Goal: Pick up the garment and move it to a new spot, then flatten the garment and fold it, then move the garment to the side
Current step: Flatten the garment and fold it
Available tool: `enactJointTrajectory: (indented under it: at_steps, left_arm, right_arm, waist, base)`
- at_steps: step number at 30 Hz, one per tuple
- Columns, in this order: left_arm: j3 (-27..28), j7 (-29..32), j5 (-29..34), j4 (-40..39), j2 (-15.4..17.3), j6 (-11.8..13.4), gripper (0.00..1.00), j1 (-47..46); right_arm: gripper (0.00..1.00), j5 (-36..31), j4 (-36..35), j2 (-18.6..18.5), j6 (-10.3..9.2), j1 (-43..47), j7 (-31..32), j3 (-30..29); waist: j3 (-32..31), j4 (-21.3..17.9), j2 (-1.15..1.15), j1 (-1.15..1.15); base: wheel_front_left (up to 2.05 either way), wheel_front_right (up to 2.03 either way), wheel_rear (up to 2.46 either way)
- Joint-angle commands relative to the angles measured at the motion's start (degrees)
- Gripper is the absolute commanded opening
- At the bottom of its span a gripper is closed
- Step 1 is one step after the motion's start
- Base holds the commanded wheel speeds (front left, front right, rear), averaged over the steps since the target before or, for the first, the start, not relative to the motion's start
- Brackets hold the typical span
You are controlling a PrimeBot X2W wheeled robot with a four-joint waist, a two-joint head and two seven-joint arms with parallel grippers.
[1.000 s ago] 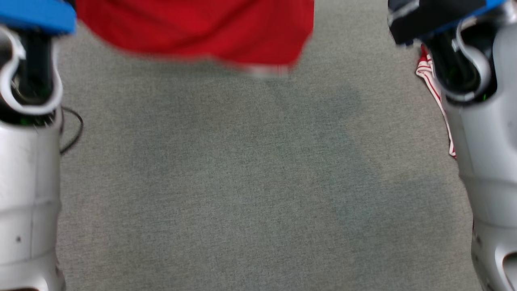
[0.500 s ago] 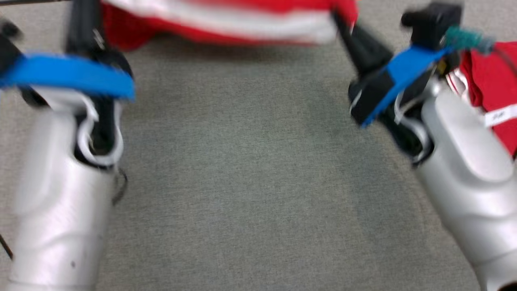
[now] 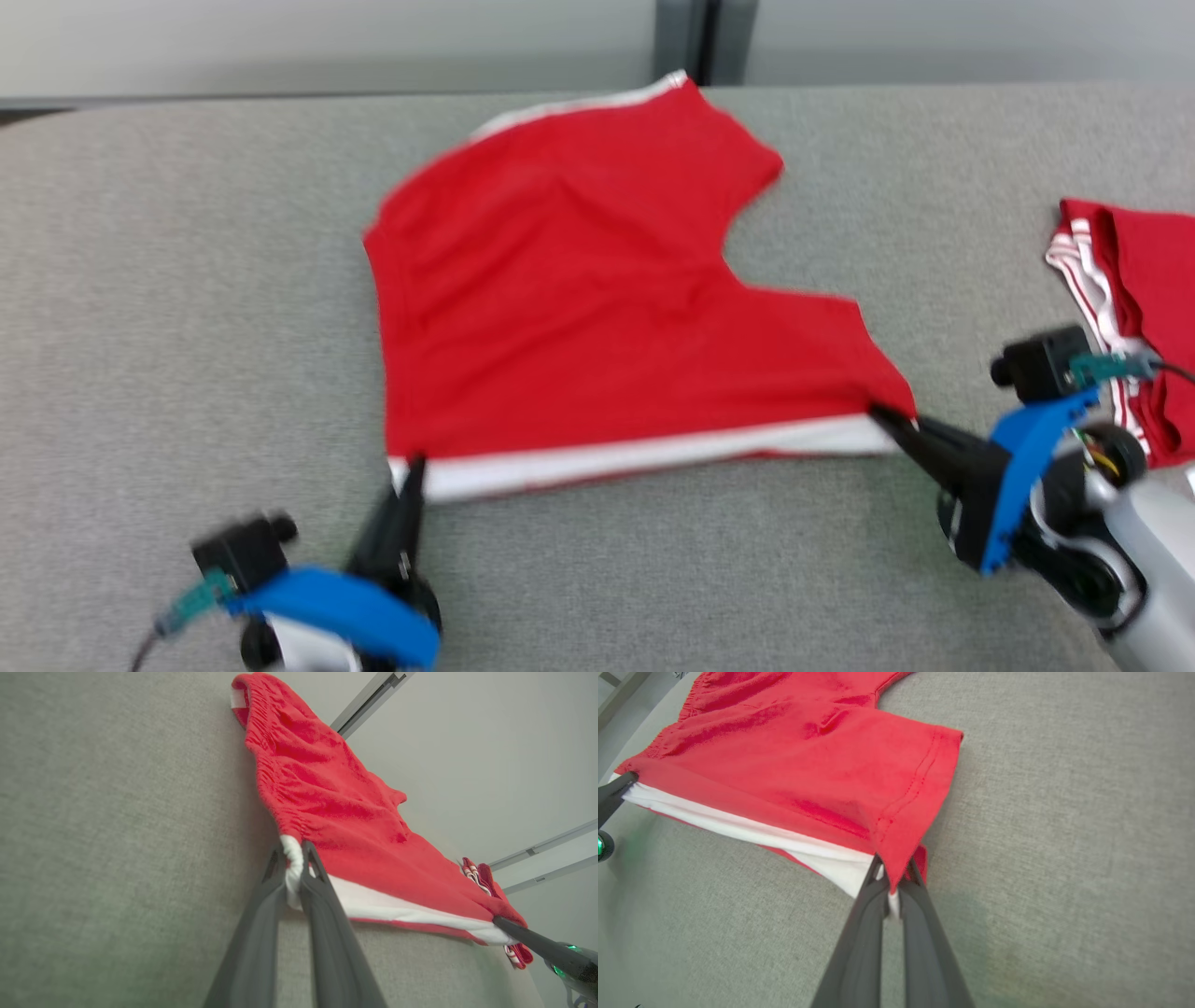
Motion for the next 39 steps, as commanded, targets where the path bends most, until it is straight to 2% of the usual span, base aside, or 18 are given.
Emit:
enactJointTrajectory:
  at_steps: [1, 5, 9, 14, 16, 19, 26, 31, 39]
  left_arm:
    - [-0.88, 1.60, -0.62, -2.35, 0.82, 0.23, 0.00, 3.73]
    - [-3.47, 7.43, -2.17, -10.81, 3.37, 2.21, 0.00, 12.90]
    - [-4.16, 11.85, -4.83, -21.52, 6.07, 5.19, 0.00, 21.19]
    - [-3.47, 14.49, -6.75, -33.29, 8.23, 8.43, 0.00, 26.48]
    - [-2.93, 14.46, -7.19, -35.34, 7.79, 8.90, 0.00, 25.62]
    - [-2.64, 14.42, -7.51, -35.39, 6.39, 8.95, 0.00, 22.12]
    - [-1.48, 13.12, -7.13, -29.56, 1.98, 9.35, 0.00, 12.18]
    - [-0.33, 10.75, -6.56, -22.01, -2.30, 10.15, 0.00, 3.61]
    - [0.27, 5.84, -6.32, -9.65, -7.12, 8.75, 0.00, -6.75]
  right_arm:
    - [0.00, 0.28, -1.85, -1.37, -0.01, 3.95, 1.60, -1.95]
    - [0.00, -0.30, -8.28, -2.78, -0.01, 13.48, 6.39, -9.55]
    - [0.00, -2.75, -17.18, -1.29, -0.02, 24.15, 12.58, -19.85]
    - [0.00, -9.39, -30.37, 5.18, -0.02, 32.72, 19.48, -32.64]
    - [0.00, -12.28, -34.19, 7.58, -0.01, 32.74, 21.39, -35.30]
    - [0.00, -13.93, -36.54, 10.13, -0.01, 28.66, 23.13, -35.61]
    - [0.00, -15.27, -31.26, 10.61, 0.00, 16.13, 21.68, -31.73]
    - [0.00, -14.35, -23.02, 9.73, 0.00, 5.46, 18.38, -27.38]
    - [0.00, -13.68, -8.89, 8.10, 0.00, -8.07, 10.30, -21.51]
  waist:
    - [-1.34, 0.48, 0.00, 0.01]
    - [-3.77, 1.99, 0.00, 0.01]
    - [-5.00, 3.21, 0.00, 0.01]
    - [-4.78, 3.85, 0.00, 0.01]
    - [-4.35, 3.87, 0.00, 0.01]
    - [-3.59, 3.55, 0.00, 0.01]
    - [-1.10, 4.37, 0.00, 0.01]
    - [1.80, 6.53, 0.00, 0.01]
    - [6.17, 10.34, 0.00, 0.01]
  base:
    - [0.00, 0.00, 0.00]
    - [0.00, 0.00, 0.00]
    - [0.00, 0.00, 0.00]
    - [0.00, 0.00, 0.00]
    - [0.00, 0.00, 0.00]
    - [0.00, 0.00, 0.00]
    - [0.00, 0.00, 0.00]
    - [0.00, 0.00, 0.00]
    - [0.00, 0.00, 0.00]
